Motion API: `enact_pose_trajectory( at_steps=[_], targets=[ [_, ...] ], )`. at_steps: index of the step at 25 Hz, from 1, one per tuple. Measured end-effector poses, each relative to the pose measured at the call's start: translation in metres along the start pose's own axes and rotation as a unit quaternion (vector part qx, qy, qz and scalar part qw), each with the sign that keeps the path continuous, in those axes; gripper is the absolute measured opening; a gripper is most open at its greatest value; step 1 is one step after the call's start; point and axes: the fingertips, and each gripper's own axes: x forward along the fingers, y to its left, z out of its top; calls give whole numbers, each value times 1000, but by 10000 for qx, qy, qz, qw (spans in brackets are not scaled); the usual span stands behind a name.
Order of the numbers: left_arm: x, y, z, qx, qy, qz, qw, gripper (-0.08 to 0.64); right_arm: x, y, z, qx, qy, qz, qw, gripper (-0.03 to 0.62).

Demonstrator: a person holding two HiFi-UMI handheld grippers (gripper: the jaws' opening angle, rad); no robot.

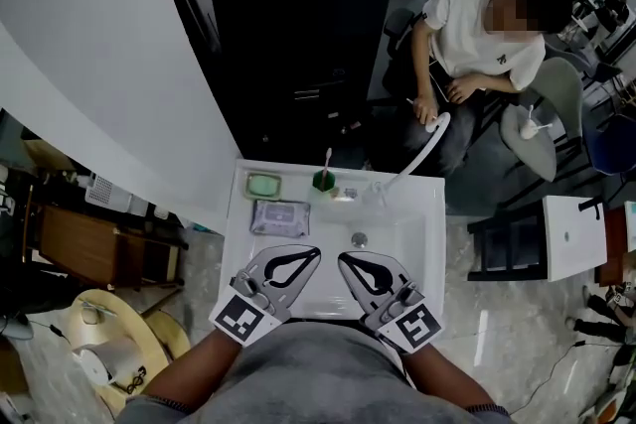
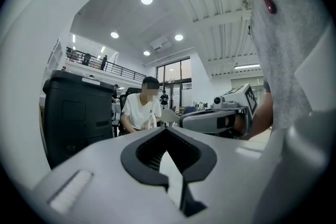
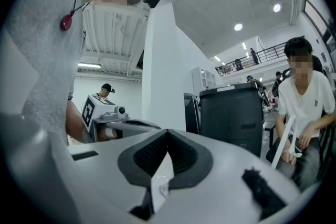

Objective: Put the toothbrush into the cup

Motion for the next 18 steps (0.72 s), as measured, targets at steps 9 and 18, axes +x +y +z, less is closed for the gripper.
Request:
enact_pose_trajectory(
  at_steps=[9, 18],
  targets=[
    [-3, 1, 5, -11, -58, -22, 10000, 5, 2, -1, 4, 7, -25, -9, 10000, 14],
    [-11, 4, 3, -10, -54, 26, 10000, 5, 7, 4, 4, 11, -29, 13, 10000, 14]
  ],
)
